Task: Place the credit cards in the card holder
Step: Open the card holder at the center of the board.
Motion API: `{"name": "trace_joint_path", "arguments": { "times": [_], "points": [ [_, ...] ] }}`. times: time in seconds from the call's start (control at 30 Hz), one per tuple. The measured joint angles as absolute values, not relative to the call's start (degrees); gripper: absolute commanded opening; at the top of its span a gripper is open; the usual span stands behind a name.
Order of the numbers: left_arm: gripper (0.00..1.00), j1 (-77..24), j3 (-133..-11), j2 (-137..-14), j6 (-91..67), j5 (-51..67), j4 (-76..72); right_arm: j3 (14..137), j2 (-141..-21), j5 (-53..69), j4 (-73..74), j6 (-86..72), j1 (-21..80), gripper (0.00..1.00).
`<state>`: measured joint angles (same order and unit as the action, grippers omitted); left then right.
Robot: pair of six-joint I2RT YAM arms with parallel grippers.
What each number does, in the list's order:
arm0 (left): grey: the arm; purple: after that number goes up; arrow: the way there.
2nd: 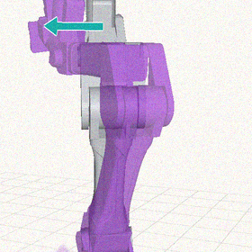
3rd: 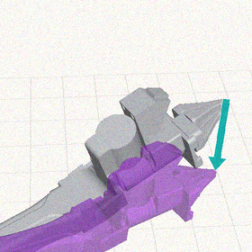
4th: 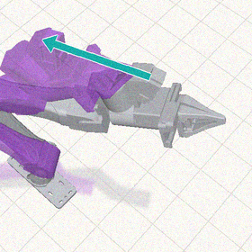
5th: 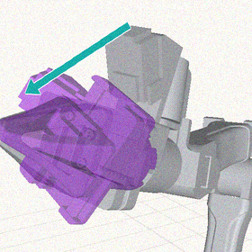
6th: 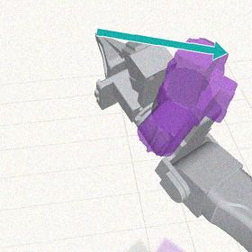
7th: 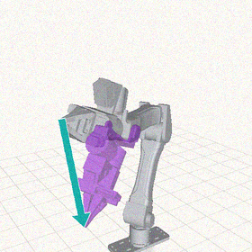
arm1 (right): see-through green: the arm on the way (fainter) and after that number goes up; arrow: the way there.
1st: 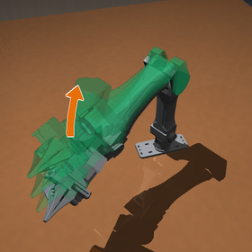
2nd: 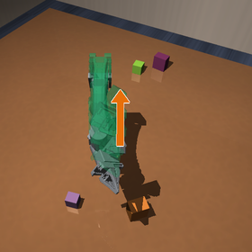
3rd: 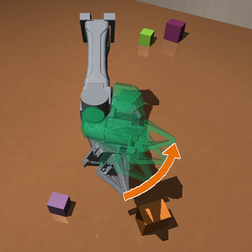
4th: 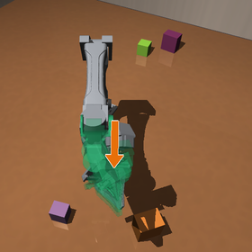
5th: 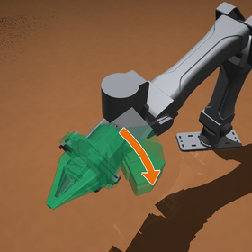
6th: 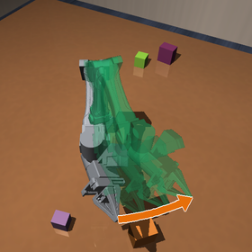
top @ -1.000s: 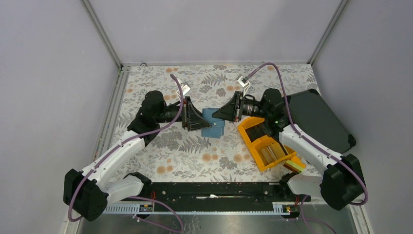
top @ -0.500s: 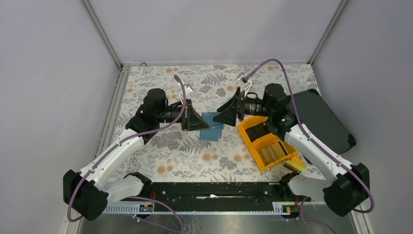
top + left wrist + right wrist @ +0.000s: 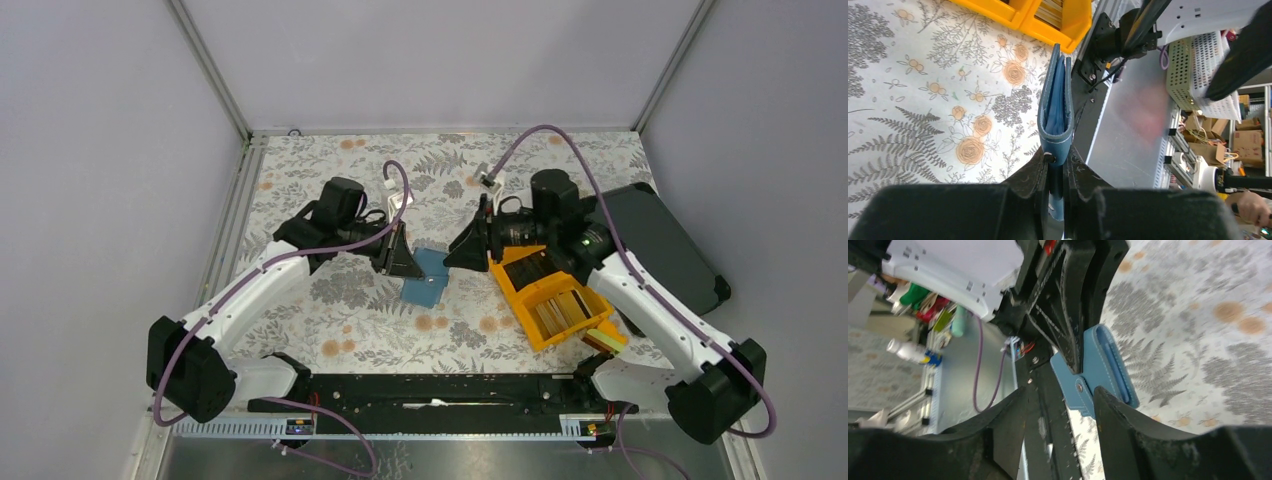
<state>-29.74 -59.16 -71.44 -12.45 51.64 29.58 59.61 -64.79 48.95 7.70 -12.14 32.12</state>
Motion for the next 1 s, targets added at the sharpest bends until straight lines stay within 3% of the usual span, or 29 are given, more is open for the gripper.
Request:
{"name": "trace_joint_path", "arguments": {
  "times": [0.3, 0.83, 1.0],
  "points": [
    [0.0, -29.76, -59.11, -71.44, -12.51, 58.52, 30.04, 63.29, -73.97, 52.29, 18.39, -5.17, 37.95, 0.49],
    [0.0, -29.74, -56.75, -71.31, -14.59, 65.23, 28.34, 64.9, -75.24, 54.06, 24.34, 1.74, 41.91, 0.46],
    [0.0, -29.71, -56.51, -70.96, -14.57, 65.34, 28.4, 65.14, -75.4, 52.01, 24.95, 2.76, 43.03, 0.4]
  ]
}}
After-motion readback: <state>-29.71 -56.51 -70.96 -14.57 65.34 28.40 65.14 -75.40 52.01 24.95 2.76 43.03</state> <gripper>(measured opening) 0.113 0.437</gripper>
